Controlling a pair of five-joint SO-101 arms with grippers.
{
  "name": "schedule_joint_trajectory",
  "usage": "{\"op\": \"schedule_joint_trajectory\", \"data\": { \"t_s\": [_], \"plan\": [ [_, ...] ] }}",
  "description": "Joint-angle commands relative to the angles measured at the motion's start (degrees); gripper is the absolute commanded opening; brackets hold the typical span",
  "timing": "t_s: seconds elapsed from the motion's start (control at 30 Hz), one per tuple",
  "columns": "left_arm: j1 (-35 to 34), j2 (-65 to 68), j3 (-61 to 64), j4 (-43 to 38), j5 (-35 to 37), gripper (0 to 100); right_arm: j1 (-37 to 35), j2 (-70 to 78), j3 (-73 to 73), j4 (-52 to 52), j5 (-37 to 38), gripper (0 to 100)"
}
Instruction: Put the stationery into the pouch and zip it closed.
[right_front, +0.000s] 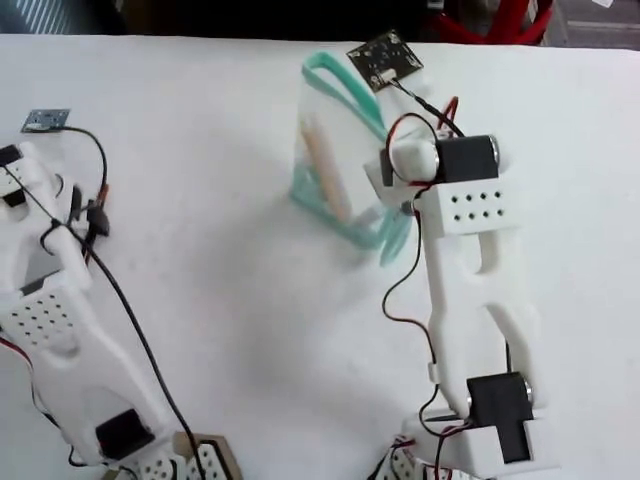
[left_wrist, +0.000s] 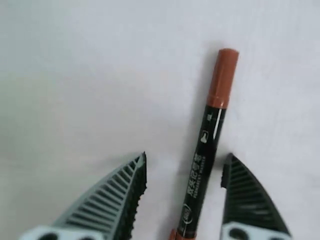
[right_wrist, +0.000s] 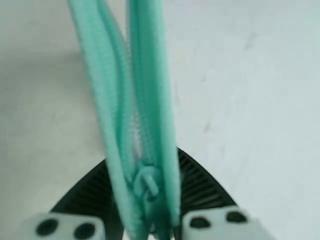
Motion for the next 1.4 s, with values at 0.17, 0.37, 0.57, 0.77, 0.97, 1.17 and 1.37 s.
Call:
{"op": "schedule_joint_trajectory", "data": {
  "t_s": [0.17, 0.37, 0.57, 0.77, 0.97, 1.17, 1.37],
  "plan": [
    [5.9, 2.0, -0.6, 1.2, -0.4, 2, -1.0, 0.7, 1.8, -0.1, -0.1, 1.9],
    [7.4, -1.6, -5.7, 12.7, 0.0, 2, -1.1, 0.7, 1.8, -0.1, -0.1, 1.9],
    [12.2, -13.8, -24.2, 25.8, 2.3, 2, -1.2, 0.7, 1.8, -0.1, -0.2, 1.9],
    [21.3, -36.2, -28.2, 25.8, 11.6, 2, -0.9, 0.6, 1.9, -0.1, -0.4, 1.9],
    [34.9, -58.2, -28.5, 25.1, 25.1, 2, -0.9, 0.6, 1.9, -0.1, -0.5, 1.9],
    [48.2, -63.1, -27.2, 10.5, 34.1, 3, -1.1, 0.6, 1.9, 0.0, -0.5, 1.9],
    [53.0, -54.8, -13.5, -9.3, 37.4, 2, -0.7, 0.6, 1.9, 0.0, -0.5, 1.9]
  ]
}}
